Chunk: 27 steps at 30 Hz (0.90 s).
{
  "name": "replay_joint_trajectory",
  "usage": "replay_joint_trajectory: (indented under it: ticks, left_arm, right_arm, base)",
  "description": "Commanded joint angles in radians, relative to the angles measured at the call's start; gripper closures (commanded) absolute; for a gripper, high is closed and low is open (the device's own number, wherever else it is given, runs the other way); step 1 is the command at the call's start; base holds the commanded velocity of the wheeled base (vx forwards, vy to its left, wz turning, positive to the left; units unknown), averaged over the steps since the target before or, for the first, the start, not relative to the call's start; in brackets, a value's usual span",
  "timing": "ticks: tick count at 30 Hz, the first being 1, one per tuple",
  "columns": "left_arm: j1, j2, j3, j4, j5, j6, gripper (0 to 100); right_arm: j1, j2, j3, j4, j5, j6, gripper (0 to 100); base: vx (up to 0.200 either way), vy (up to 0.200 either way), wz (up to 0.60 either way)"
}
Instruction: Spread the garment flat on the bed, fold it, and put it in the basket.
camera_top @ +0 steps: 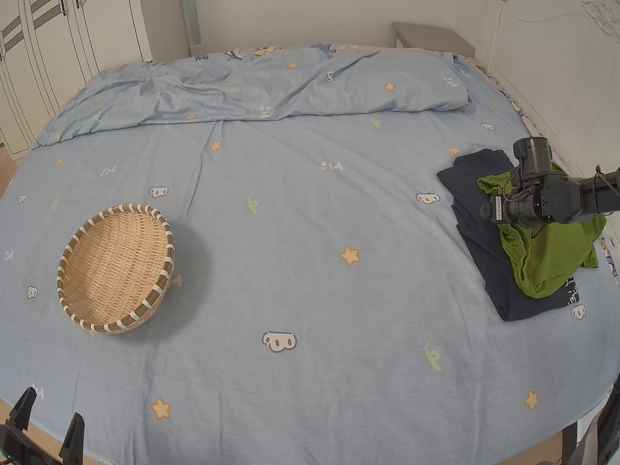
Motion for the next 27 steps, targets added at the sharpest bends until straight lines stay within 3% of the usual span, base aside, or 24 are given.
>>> replay_joint_trajectory:
  ticks: [1, 12, 13, 27]
  left_arm:
    - [0.0, -0.012, 0.016, 0.0, 0.0, 0.0, 0]
    - [0.0, -0.012, 0.016, 0.0, 0.0, 0.0, 0]
    - [0.0, -0.012, 0.016, 0.0, 0.0, 0.0, 0]
    - [0.0, -0.012, 0.016, 0.0, 0.0, 0.0, 0]
  right_arm:
    - [0.0, 0.027, -0.023, 0.0, -0.001, 0.001, 0]
    - [0.0, 0.076, -0.075, 0.005, -0.001, -0.001, 0]
    - [0.0, 0.076, -0.075, 0.005, -0.001, -0.001, 100]
    - [-0.015, 0.099, -0.141, 0.038, 0.002, -0.001, 100]
  base:
    - [0.0, 0.0, 0.0]
    - [0.0, 0.0, 0.0]
    - [0.0, 0.0, 0.0]
    - [0.0, 0.0, 0.0]
